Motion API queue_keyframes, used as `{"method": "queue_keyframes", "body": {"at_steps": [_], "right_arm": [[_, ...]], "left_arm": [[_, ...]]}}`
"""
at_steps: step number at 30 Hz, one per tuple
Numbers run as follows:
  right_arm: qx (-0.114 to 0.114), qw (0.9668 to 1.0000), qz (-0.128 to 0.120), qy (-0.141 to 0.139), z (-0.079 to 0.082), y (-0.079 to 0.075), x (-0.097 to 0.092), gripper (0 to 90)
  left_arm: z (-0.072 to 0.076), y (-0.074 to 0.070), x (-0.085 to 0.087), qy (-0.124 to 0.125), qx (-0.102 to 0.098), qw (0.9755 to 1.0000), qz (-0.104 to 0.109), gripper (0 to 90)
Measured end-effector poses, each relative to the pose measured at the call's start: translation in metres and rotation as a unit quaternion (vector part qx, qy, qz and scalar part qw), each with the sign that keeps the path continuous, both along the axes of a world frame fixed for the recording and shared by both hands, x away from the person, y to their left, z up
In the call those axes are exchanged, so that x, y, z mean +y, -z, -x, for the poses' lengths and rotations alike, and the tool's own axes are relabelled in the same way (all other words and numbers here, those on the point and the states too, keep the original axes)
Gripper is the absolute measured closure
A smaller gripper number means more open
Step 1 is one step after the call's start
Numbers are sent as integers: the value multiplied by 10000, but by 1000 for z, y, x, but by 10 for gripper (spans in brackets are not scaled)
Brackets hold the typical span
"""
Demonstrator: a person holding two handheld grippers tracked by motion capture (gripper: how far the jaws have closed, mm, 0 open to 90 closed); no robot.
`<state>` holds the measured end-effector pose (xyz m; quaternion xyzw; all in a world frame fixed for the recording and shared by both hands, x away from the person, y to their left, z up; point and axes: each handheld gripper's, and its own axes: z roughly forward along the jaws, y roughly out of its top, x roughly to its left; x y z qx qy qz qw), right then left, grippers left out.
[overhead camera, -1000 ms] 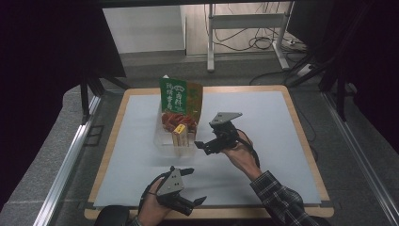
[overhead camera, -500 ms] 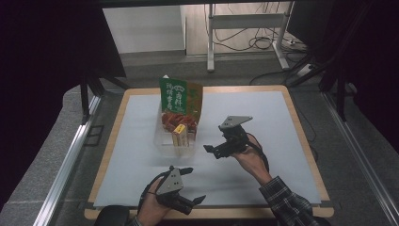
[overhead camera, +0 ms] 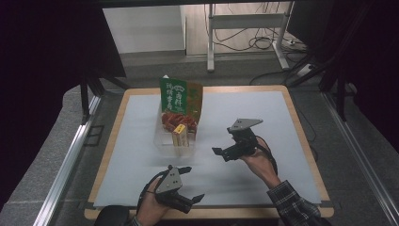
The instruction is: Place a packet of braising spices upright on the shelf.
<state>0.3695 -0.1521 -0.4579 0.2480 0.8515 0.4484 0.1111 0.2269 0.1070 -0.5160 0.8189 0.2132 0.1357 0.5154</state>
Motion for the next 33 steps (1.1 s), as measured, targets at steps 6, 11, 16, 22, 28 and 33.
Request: {"method": "queue_keyframes", "body": {"at_steps": [6,11,16,22,28,33], "right_arm": [[5,10000,20,29,5,1,-10,0],[-29,10000,-26,78,12,-1,-19,0],[-101,9999,-7,116,19,-3,-27,0],[-117,9997,-41,203,28,-2,-41,0],[-129,9993,16,344,37,1,-56,0],[-165,9989,-14,434,45,3,-71,0]], "left_arm": [[-1,0,1,-40,19,10000,-7,42],[-2,0,2,-61,22,10000,-38,41],[-3,0,5,-122,17,9999,-2,41],[-3,-1,7,-160,25,9999,9,40],[-3,0,7,-182,30,9998,0,40],[-4,0,7,-186,41,9998,-4,40]]}}
